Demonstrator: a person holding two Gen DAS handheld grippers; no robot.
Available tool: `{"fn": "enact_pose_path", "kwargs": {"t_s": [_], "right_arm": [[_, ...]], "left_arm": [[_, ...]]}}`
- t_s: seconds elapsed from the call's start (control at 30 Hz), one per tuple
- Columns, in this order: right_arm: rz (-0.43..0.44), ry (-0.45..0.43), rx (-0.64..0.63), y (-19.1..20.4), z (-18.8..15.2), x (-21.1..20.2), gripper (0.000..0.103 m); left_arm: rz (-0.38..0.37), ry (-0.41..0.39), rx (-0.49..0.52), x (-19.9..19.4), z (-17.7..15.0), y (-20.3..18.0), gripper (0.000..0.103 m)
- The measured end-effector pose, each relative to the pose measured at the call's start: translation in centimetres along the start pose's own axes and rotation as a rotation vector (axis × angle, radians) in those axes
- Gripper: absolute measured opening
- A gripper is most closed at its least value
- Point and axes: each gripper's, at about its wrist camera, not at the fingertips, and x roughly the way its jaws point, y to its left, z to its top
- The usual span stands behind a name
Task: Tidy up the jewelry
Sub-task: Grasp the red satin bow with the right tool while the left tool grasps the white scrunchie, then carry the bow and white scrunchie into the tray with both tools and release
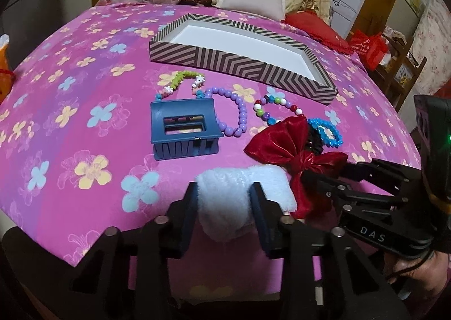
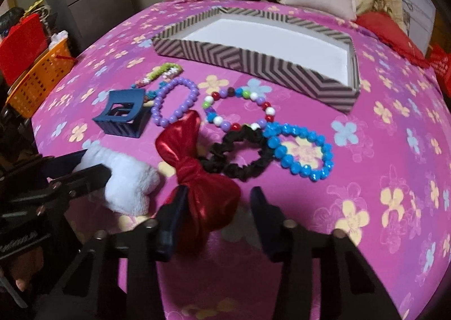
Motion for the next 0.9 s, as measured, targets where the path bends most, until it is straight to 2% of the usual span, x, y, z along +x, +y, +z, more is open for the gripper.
{"fn": "enact_pose_path", "kwargs": {"t_s": [0.07,0.17,0.4,0.57,0.7,0.9], "right_arm": [[0.039,0.000,-0.010,0.4,0.0,-0.3,0.018],[0.035,-0.018,-0.030,0.8,0.3,-1.0,0.014],[0.090,-0.087,0.015,-0.2,1.9,-3.5,0.014],[0.083,-0.120,0.050,-1.3,3.3,-4.0,0.014],[0.089,-0.147,0.089,-2.4,4.7,-4.0,0.014],[0.088,-0.185,0.128,-4.0,8.5,-3.3,0.014]], "left_arm": [[0.000,0.001,-0.002,-0.1,0.2,0.2,0.023],[-0.010,0.001,-0.012,-0.5,0.5,0.4,0.019],[-0.025,-0.057,-0.006,-2.4,2.3,0.2,0.018],[-0.011,-0.092,-0.011,-2.7,4.7,0.4,0.018],[0.013,-0.127,-0.025,-2.5,7.2,1.1,0.018],[0.045,-0.136,-0.050,-0.5,11.8,2.2,0.018]]}}
